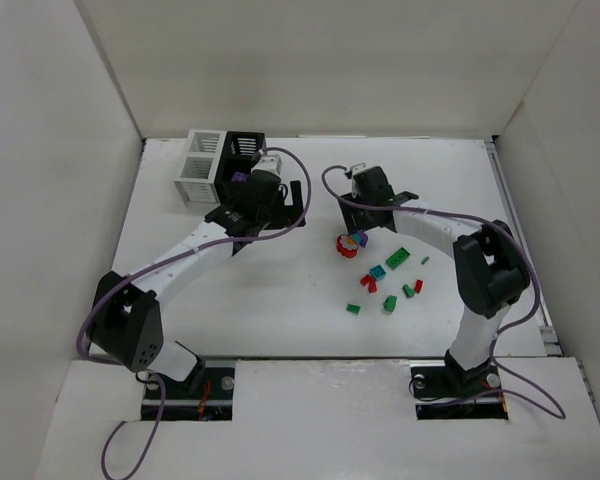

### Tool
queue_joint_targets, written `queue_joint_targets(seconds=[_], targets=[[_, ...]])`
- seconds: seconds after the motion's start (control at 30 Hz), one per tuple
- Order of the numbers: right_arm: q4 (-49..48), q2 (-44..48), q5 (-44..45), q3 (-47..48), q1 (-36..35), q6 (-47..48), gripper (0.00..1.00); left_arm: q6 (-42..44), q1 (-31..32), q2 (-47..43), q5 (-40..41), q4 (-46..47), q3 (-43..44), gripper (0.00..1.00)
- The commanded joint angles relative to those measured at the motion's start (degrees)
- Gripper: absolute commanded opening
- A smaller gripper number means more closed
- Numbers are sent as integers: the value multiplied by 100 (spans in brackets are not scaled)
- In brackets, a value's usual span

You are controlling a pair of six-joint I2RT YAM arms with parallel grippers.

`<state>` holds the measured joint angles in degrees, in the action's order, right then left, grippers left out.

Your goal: Sort the legos into containers by color

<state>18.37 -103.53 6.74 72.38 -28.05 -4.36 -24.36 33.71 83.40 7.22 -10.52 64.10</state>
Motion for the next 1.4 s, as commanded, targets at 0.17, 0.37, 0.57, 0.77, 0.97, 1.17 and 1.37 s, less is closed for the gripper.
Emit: queue_joint_targets(seconds=[0.17, 0.37, 0.57, 0.77, 0.97, 1.17, 1.37], targets=[[-536, -405, 64, 329, -7, 796, 60, 1, 30, -87, 139, 7, -81, 100], [-598, -580, 64, 443, -7, 911, 60, 1, 30, 71, 86, 7, -81, 100], [-598, -695, 2, 505, -7, 841, 60, 1, 30, 177, -19, 59, -81, 100], [-598, -801, 2, 558, -7, 726, 55, -51, 30, 177, -19, 59, -29, 100], [-475, -801, 2, 392, -7, 454, 52, -51, 30, 177, -19, 7, 24, 100], [-475, -853, -59, 268, 46, 208, 46, -51, 30, 177, -19, 7, 24, 100], [-404, -977, -59, 268, 98, -21, 44, -51, 30, 124, 33, -46, 24, 100]])
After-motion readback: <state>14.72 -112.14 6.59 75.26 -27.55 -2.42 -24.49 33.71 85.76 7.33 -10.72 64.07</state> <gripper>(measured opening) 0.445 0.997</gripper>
